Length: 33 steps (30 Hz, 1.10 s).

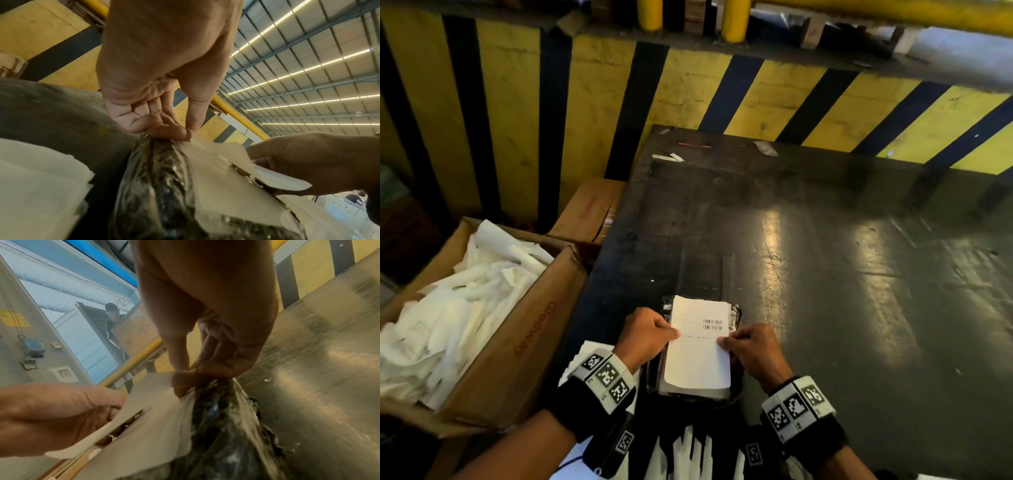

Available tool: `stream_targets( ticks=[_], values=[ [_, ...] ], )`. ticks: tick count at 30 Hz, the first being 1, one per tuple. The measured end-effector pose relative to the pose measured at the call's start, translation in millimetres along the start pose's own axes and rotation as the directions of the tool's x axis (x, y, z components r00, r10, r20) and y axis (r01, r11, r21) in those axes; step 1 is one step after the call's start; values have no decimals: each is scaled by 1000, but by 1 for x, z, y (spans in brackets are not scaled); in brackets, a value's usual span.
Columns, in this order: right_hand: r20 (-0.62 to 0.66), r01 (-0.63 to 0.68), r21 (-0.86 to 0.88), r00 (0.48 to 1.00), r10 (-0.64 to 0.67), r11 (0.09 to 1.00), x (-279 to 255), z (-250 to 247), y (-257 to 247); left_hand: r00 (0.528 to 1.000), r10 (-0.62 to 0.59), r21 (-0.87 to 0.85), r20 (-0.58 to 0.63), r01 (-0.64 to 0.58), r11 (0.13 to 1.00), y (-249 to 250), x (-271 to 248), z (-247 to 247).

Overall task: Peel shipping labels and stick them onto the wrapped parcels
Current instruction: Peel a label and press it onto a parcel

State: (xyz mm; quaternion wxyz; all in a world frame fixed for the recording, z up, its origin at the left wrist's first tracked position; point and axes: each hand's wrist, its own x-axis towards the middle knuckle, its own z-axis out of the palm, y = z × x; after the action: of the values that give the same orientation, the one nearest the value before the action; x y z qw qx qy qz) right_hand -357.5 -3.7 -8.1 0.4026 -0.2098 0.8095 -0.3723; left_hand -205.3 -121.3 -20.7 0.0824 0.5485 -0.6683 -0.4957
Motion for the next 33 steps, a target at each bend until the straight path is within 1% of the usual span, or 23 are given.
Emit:
stream_targets(
  ticks=[7, 12, 14, 16, 17, 18, 19, 20, 21, 22, 23, 24, 25, 26, 28, 29, 30, 31, 33],
  values=[
    [-9, -20, -97, 1000, 20, 995, 6, 3, -1, 999, -41, 129, 18, 38, 991, 10, 5, 0],
    [-6, -32, -221, 999, 32, 975, 9, 1, -4, 998, 3, 258, 55, -17, 966, 12, 5, -1],
    [8, 4, -308, 1000, -2, 952, 8, 0, -1, 998, 4, 312, 59, -22, 950, 9, 5, -3],
    [42, 64, -406, 998, -52, 911, 0, -2, 4, 998, 45, 343, 54, -61, 938, 3, -1, -7],
    [60, 107, -456, 994, -90, 884, -3, -2, 7, 995, 95, 372, 35, -101, 923, 0, -6, -9],
    [75, 153, -509, 988, -134, 847, -7, -2, 13, 984, 178, 424, 11, -166, 890, -5, -10, -9],
    [81, 196, -559, 980, -181, 806, -11, -1, 20, 959, 284, 492, 3, -249, 834, -10, -17, -9],
    [81, 236, -596, 969, -234, 768, -14, 0, 27, 926, 377, 557, 32, -330, 762, -15, -23, -8],
    [79, 273, -619, 955, -286, 737, -17, 0, 33, 903, 419, 610, 95, -386, 692, -20, -28, -7],
    [75, 307, -631, 938, -338, 712, -21, 0, 38, 894, 412, 641, 173, -420, 642, -27, -31, -4],
    [68, 351, -636, 912, -403, 687, -25, 1, 42, 893, 380, 667, 240, -436, 604, -31, -34, -2],
    [66, 408, -648, 872, -486, 643, -27, 3, 48, 895, 338, 696, 291, -441, 566, -34, -36, 0],
    [79, 448, -698, 823, -562, 559, -32, 4, 52, 893, 309, 715, 327, -448, 537, -37, -39, 2],
    [112, 462, -762, 784, -611, 453, -35, 7, 56, 892, 291, 723, 346, -451, 524, -40, -39, 5],
    [241, 468, -842, 772, -588, 269, -41, 17, 62, 883, 276, 721, 380, -469, 510, -43, -39, 7],
    [291, 481, -848, 772, -565, 221, -43, 21, 67, 879, 276, 714, 389, -477, 512, -44, -40, 7],
    [319, 494, -845, 773, -548, 204, -43, 25, 71, 876, 280, 712, 392, -482, 511, -44, -38, 7],
    [333, 492, -840, 800, -499, 228, -43, 27, 71, 875, 275, 711, 398, -484, 510, -44, -38, 6],
    [311, 457, -850, 836, -452, 260, -41, 26, 62, 873, 273, 704, 405, -488, 516, -43, -38, 6]
  ],
)
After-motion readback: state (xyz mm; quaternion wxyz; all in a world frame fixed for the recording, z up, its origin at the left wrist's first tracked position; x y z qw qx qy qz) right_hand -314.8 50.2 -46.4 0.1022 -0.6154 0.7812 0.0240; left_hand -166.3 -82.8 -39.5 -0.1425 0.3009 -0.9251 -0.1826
